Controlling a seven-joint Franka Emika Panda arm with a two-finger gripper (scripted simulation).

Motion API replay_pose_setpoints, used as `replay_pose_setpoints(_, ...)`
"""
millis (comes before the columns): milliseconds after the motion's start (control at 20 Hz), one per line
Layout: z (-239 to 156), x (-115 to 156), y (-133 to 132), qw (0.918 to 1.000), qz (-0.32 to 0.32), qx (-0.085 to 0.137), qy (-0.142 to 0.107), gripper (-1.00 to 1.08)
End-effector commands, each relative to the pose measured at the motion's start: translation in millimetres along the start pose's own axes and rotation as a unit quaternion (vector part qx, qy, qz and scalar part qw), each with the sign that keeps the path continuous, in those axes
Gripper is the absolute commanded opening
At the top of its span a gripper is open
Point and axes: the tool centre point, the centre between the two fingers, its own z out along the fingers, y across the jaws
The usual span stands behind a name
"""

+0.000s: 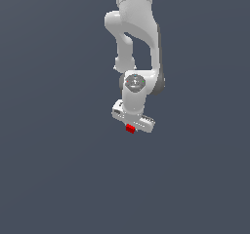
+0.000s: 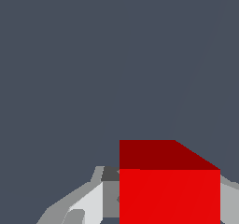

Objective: Pick up the red cube and move it to a goal position.

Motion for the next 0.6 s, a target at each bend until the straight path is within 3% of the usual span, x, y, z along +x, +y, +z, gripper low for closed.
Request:
replay_pose_setpoints(0, -4.2, -16.7, -0.4, 1.0, 0.0, 0.0, 0.0, -1.0)
replay_pose_setpoints(550, -15.3, -62.8, -3.0, 1.0, 0.0, 0.0, 0.0, -1.0)
